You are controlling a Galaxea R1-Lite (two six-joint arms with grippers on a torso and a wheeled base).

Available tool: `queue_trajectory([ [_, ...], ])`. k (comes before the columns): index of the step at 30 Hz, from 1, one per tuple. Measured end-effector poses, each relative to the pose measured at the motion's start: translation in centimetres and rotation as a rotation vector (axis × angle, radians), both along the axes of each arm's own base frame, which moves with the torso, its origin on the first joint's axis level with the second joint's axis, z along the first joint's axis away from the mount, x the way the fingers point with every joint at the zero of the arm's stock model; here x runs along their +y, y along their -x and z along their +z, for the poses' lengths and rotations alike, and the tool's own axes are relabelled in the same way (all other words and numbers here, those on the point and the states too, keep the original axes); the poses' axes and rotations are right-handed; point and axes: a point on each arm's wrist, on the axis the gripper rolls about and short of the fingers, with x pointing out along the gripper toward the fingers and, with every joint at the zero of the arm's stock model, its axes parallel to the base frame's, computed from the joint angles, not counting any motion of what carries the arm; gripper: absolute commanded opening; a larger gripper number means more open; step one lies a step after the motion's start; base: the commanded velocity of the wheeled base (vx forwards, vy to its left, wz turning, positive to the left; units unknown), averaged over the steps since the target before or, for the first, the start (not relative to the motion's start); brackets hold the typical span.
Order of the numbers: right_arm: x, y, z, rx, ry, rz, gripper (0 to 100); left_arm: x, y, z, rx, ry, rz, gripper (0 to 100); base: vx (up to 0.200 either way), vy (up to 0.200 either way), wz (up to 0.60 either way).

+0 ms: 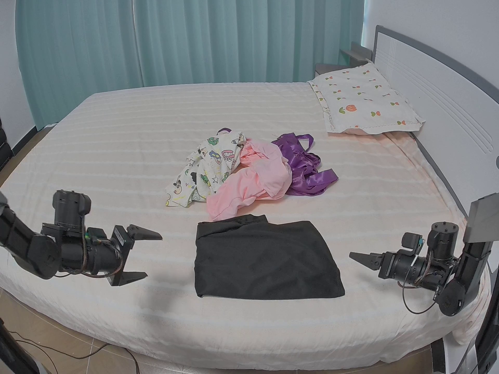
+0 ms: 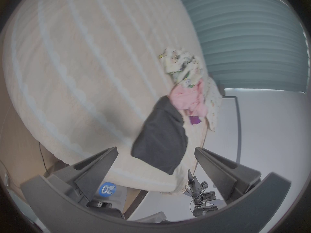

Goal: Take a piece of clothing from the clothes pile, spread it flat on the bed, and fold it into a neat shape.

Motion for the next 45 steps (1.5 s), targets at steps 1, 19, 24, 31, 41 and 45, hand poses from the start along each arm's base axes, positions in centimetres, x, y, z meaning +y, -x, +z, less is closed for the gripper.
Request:
queue_trajectory([
  [1,0.0,0.3,0.7,-0.018,-0.003,-0.005,100,0.1,0.5,0.8,-0.037,-0.004,0.008,100,0.0,0.0,0.0],
  [19,-2.0,12.4,10.2,-0.201,0.017,-0.121,100,1.4,14.1,9.0,-0.6,-0.217,0.074,100,0.0,0.0,0.0],
  [24,-2.8,16.3,10.7,-0.203,0.03,-0.152,100,1.6,17.7,9.2,-0.683,-0.27,0.094,100,0.0,0.0,0.0],
  [31,-3.8,21.4,10.1,-0.225,0.05,-0.197,100,1.9,22.3,8.6,-0.8,-0.377,0.12,100,0.0,0.0,0.0],
  [41,-4.5,27.4,7.0,-0.389,0.274,-0.288,100,2.5,28.2,2.9,-0.955,-0.914,0.221,100,0.0,0.0,0.0],
  [45,-4.7,28.4,6.0,-0.443,0.371,-0.349,100,2.7,29.1,0.7,-0.956,-1.049,0.24,100,0.0,0.0,0.0],
])
